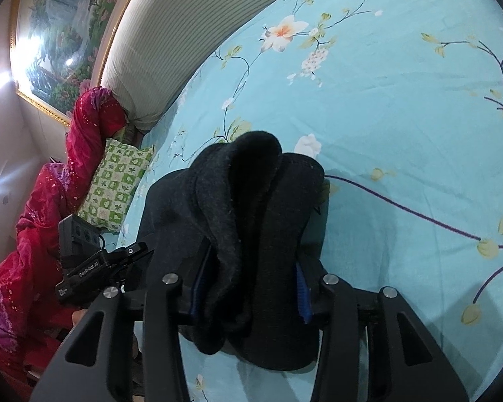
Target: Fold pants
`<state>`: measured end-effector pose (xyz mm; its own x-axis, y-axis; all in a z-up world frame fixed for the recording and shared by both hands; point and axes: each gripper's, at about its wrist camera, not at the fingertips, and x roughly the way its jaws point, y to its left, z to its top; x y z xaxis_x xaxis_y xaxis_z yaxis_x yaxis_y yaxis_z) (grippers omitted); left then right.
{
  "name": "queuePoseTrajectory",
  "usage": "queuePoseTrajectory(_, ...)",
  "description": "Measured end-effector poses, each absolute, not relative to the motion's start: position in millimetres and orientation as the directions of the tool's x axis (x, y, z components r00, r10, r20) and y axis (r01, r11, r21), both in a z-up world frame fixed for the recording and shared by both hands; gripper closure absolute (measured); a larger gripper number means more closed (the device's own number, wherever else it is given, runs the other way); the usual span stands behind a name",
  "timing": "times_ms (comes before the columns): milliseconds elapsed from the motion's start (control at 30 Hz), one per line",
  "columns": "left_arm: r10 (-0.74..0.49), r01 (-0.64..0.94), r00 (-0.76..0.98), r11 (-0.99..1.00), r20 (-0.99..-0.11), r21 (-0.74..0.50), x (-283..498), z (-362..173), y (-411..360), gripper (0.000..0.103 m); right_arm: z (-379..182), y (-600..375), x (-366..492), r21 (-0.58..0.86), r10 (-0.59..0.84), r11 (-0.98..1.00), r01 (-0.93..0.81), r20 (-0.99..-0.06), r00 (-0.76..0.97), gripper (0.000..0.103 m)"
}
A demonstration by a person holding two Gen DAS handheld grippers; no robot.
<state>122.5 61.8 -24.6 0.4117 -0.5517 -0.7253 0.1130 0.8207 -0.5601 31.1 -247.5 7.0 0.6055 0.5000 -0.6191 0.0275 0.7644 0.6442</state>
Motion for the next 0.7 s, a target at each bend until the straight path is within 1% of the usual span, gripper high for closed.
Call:
queuePoseTrajectory(33, -0.546, 0.118, 0.416, 0.825, -0.727, -0.552, 122, -24, 60, 0.051, 7, -247, 31, 0.640, 0.496, 0.768, 0.026, -0.621, 0.607, 0.059)
queuePoseTrajectory(200, -0.530, 0.146, 0.436, 0.839, -0.727, -0.524, 116, -16, 56, 0.062, 10, -244, 30, 0.619, 0.483, 0.785, 0.018, -0.631, 0.607, 0.059)
queuePoseTrajectory(300, -0.530, 0.151, 0.450, 0.838, -0.718, -0.524, 112, -9, 58, 0.068, 14, -241, 29, 0.614, 0.482, 0.789, 0.010, -0.630, 0.609, 0.059)
queuePoseTrajectory(400, -0.537, 0.158, 0.467, 0.832, -0.703, -0.531, 105, 1, 60, 0.070, 20, -240, 28, 0.619, 0.492, 0.785, -0.006, -0.617, 0.614, 0.060)
queuePoseTrajectory(700, -0.512, 0.167, 0.530, 0.845, -0.676, -0.509, 92, 33, 80, 0.071, 45, -224, 39, 0.620, 0.523, 0.781, -0.073, -0.586, 0.619, 0.060)
